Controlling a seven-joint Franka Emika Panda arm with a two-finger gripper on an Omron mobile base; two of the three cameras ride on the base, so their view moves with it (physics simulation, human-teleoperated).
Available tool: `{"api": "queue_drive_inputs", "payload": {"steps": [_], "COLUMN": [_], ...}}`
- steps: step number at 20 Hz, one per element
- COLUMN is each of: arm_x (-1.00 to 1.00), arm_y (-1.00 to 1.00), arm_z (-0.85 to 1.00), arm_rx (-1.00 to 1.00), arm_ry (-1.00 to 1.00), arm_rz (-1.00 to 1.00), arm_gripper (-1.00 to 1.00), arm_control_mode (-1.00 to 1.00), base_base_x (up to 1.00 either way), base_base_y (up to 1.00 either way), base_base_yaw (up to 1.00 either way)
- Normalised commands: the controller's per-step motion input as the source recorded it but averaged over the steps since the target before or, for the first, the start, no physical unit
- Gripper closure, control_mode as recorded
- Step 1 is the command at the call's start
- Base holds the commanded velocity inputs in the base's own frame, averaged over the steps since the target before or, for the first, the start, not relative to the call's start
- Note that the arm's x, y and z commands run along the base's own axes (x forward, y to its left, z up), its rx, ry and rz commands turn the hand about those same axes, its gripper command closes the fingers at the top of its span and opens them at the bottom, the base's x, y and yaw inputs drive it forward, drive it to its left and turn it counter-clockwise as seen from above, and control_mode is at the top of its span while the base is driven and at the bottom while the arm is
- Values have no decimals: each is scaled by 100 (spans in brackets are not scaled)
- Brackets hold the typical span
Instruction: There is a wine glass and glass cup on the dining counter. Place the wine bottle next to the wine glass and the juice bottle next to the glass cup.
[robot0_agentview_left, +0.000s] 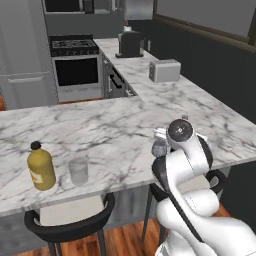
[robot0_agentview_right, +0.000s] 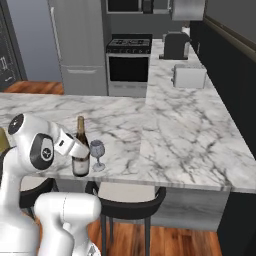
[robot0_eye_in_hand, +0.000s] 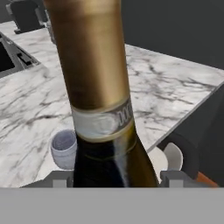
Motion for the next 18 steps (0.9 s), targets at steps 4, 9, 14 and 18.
{"api": "queue_drive_inputs", "payload": {"steps": [4,9,14,18], "arm_x": [2,-2,-3,-1], "arm_y": [-42,-56,-56,-49], "arm_z": [6,5,3,1], "arm_rx": [12,13,11,8], "arm_ry": [0,-9,-23,-28], "arm_rz": [14,19,32,43], "arm_gripper": [100,100,100,100], "arm_control_mode": [-100,-100,-100,-100], "base_base_x": [0,0,0,0], "base_base_y": [0,0,0,0], "base_base_yaw": [0,0,0,0]}}
